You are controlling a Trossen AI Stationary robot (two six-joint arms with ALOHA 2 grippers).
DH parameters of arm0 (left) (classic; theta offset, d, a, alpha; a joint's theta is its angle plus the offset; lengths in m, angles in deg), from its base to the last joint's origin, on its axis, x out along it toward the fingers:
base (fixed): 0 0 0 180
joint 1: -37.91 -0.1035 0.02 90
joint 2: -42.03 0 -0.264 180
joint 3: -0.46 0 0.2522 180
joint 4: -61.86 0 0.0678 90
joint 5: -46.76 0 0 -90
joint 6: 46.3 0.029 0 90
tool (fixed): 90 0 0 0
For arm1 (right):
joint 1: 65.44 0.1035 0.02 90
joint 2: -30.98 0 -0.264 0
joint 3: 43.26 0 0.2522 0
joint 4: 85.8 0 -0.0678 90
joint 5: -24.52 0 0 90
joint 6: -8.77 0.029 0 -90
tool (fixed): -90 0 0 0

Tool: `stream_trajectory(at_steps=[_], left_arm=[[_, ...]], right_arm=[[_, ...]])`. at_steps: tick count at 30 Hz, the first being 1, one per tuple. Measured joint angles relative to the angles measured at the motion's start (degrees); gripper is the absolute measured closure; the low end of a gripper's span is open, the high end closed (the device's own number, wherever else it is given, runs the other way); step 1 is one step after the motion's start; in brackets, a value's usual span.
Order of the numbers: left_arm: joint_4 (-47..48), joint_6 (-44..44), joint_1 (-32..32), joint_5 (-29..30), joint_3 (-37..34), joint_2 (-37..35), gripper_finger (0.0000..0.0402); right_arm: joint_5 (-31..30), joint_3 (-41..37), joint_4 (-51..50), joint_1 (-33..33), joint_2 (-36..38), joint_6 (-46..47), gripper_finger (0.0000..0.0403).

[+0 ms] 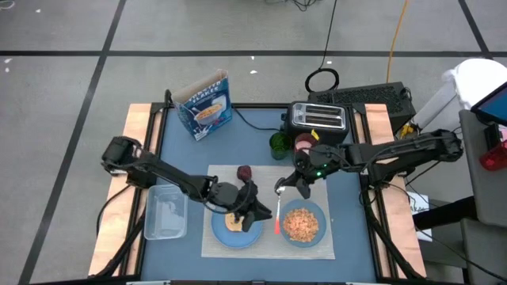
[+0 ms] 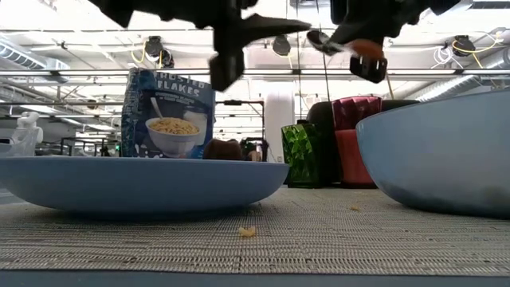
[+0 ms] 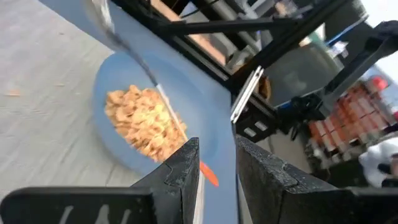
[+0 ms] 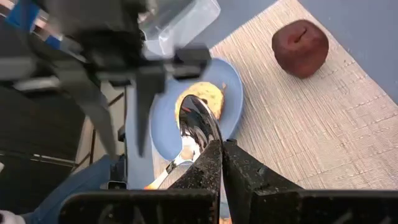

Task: Arrange a breakfast setting
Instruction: Put the orange spoon on the gray placemat

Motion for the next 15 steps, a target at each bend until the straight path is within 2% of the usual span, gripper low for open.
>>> stream_trajectory(at_steps=[8,15], left_arm=[[18.6,6.2,0.0,6.5,0.0,-12.1,0.029],[29.4,8.3,-0.1,11.1,0.0,-19.5,0.029]], right_arm=[[-0.3,0.0,2.9,0.0,-5.5,0.9,0.0403],[-0.5,0.0,5.9,0.0,-11.4,1.5,0.0403]])
